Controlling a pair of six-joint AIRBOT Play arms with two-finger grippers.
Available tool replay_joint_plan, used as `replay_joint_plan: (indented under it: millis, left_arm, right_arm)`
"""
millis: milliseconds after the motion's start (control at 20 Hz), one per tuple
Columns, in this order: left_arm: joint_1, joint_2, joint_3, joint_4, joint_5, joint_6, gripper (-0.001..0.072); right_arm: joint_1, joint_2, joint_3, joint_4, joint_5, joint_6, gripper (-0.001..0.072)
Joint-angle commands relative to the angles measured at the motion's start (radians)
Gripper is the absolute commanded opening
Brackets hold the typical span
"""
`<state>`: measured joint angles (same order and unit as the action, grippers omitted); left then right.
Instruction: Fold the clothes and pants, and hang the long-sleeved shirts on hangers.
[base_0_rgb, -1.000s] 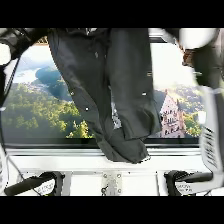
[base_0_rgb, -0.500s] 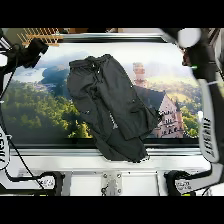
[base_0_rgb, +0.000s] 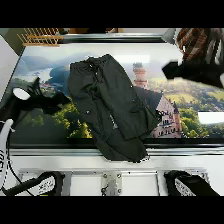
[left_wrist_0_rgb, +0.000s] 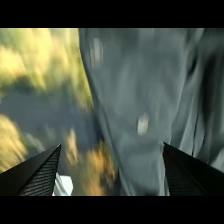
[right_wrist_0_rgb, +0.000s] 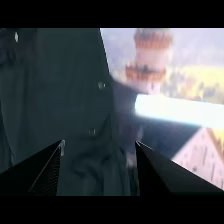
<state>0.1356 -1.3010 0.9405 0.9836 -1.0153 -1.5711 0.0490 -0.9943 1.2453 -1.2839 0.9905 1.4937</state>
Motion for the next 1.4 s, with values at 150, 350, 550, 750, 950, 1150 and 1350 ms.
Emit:
replay_joint_plan:
  millis: [150, 350, 550, 750, 950, 1150, 1350]
  left_arm:
    - [-0.22, -0.09, -0.224, -0.315, 0.028, 0.147, 0.0675]
    - [-0.301, -0.15, -0.203, -0.348, 0.044, 0.154, 0.0674]
    - [-0.338, -0.164, -0.166, -0.346, 0.04, 0.154, 0.0484]
    - [-0.339, -0.164, -0.105, -0.347, -0.045, 0.188, 0.0017]
    - [-0.373, -0.071, -0.127, -0.348, -0.183, 0.241, 0.0017]
    - [-0.564, 0.159, -0.264, -0.358, -0.175, 0.155, 0.0017]
    - [-0.851, 0.273, -0.265, -0.354, 0.008, 0.108, 0.0017]
  right_arm:
    - [-0.124, 0.175, -0.563, -0.011, 0.09, 0.261, 0.072]
    - [-0.125, 0.121, -0.686, 0.117, 0.011, 0.25, 0.072]
    - [-0.095, 0.022, -0.705, 0.217, -0.129, 0.206, 0.072]
    - [-0.04, -0.089, -0.704, 0.258, -0.274, 0.177, 0.071]
    - [-0.074, -0.122, -0.617, 0.223, -0.293, 0.071, 0.0018]
    - [-0.192, -0.141, -0.198, 0.047, -0.22, 0.087, 0.0017]
    - [-0.211, -0.252, 0.216, 0.031, -0.222, 0.115, 0.0017]
